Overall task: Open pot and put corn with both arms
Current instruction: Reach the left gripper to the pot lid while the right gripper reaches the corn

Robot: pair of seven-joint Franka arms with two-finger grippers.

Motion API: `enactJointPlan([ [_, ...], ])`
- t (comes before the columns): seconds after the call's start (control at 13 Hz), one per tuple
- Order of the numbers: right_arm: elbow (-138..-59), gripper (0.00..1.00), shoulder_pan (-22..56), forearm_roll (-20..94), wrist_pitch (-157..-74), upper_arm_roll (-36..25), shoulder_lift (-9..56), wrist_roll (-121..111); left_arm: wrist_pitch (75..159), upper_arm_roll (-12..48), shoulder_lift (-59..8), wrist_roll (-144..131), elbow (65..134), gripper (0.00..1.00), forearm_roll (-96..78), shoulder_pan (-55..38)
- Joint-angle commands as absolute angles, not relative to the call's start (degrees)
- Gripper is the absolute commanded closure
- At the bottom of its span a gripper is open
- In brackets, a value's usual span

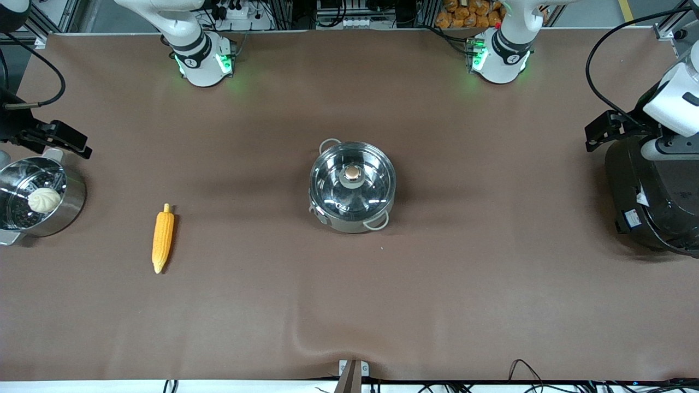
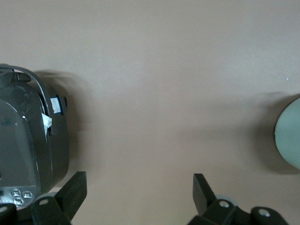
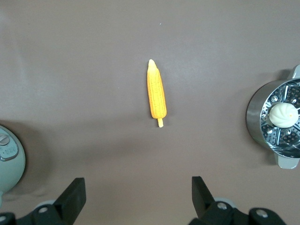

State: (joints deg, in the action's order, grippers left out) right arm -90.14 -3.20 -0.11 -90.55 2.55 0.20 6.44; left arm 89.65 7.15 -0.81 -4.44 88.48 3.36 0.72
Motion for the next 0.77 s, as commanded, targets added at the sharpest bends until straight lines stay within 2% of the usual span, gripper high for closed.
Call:
enactJointPlan([
  [0.0,-89.3,0.0,-2.64,0.79,-90.35,2.9,0.09,6.94,88.42,6.95,0.0,-3.51,88.15,0.0,2.46,1.23],
  [0.38,-89.56,0.0,-2.28,0.79,-90.44,2.81,0.09,7.03,88.42,7.12,-1.58,-3.6,86.31,0.0,0.26,0.27],
  [0.69,-89.65,0.0,-2.37,0.79,-90.44,2.81,0.09,7.12,88.68,9.23,-3.51,-10.43,86.31,0.0,0.7,-3.95],
])
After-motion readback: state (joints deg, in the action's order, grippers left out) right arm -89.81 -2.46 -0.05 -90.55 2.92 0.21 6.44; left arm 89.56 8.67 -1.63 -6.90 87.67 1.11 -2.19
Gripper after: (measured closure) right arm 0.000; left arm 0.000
